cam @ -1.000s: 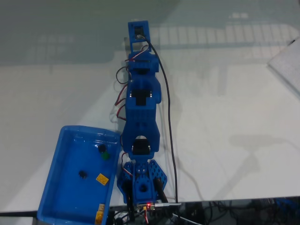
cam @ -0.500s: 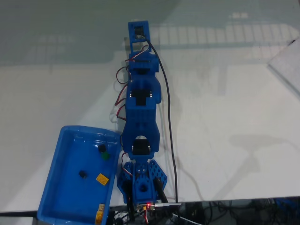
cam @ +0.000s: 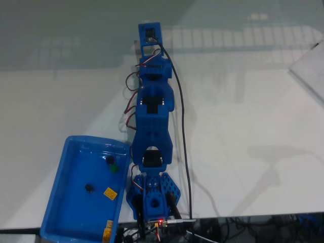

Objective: Pick up all the lego then put into the bin

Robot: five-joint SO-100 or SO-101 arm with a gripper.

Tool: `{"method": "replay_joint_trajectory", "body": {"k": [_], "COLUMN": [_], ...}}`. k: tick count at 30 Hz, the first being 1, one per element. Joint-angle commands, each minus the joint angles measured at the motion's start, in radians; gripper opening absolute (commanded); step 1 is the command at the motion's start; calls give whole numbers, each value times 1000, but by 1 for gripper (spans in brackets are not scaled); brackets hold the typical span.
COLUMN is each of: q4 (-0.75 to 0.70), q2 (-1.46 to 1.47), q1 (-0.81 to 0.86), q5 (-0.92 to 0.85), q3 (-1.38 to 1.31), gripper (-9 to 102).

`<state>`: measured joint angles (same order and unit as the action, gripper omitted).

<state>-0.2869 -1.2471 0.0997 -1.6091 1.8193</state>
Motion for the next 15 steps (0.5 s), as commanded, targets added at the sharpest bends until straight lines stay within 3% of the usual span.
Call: {"method": "replay_joint_trajectory", "body": {"k": [1,15], "q4": [-6,-34], "q2": [-9,-314], "q1": [8,-84], "q5": [-8,232], "q3": [-5,20], "gripper": [5,6]}}
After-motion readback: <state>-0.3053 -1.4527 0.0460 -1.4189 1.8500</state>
